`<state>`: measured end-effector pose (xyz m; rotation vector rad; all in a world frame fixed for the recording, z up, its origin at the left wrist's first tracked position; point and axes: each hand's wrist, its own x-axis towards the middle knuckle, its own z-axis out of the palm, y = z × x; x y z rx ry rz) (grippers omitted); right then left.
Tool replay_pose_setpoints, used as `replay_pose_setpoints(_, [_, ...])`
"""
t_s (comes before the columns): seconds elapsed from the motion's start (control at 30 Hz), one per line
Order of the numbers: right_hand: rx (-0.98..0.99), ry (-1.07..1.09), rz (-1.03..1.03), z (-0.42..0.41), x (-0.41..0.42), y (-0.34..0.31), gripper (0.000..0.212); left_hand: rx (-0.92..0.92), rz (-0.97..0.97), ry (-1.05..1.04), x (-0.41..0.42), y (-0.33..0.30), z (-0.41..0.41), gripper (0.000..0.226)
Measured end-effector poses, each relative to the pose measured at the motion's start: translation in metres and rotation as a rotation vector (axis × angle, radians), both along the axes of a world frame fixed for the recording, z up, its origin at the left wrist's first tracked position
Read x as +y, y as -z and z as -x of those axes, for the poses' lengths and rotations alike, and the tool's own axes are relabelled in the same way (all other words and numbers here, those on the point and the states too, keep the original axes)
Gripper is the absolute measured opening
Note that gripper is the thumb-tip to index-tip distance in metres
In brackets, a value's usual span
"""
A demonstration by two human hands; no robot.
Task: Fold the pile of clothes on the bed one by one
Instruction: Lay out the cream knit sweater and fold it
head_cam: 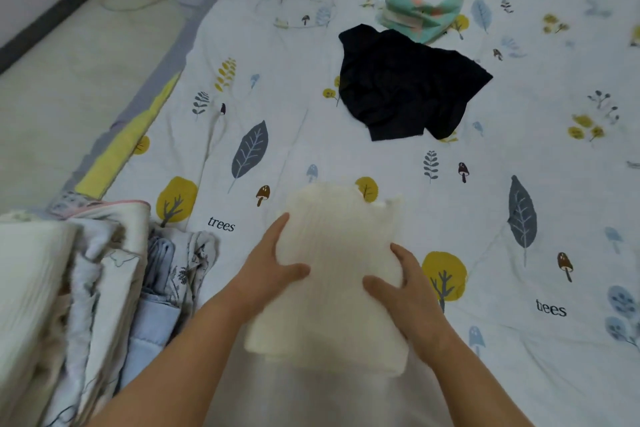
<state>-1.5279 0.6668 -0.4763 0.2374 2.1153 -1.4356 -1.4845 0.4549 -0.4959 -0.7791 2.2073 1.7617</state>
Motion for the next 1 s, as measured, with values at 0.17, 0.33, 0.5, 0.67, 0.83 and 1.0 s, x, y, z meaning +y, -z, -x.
replay_pose_setpoints(0.17, [0.093, -0.036, -0.006, -0.025, 0.002, -0.073, 0.069, 0.066, 0.009, 0.006, 0.001, -0.068, -0.028, 0.086])
replay_pose_setpoints(0.33, [0.237, -0.041, 0.026, -0.043, -0.006, -0.156, 0.062, 0.203, 0.098, 0.020, -0.006, -0.161, -0.044, 0.085])
replay_pose_setpoints(0.5, [0.306, -0.059, 0.092, -0.065, -0.035, -0.225, 0.060, 0.275, 0.126, -0.021, -0.035, -0.240, -0.073, 0.083])
replay_pose_setpoints(0.67, [0.303, -0.143, 0.169, -0.099, -0.084, -0.265, 0.064, 0.268, 0.167, -0.092, -0.080, -0.300, -0.121, 0.085])
replay_pose_setpoints(0.83, [0.251, -0.234, 0.246, -0.140, -0.143, -0.278, 0.065, 0.200, 0.243, -0.137, -0.135, -0.331, -0.181, 0.085])
replay_pose_setpoints(1.0, [0.197, -0.316, 0.296, -0.179, -0.203, -0.268, 0.066, 0.111, 0.272, -0.160, -0.188, -0.328, -0.227, 0.084])
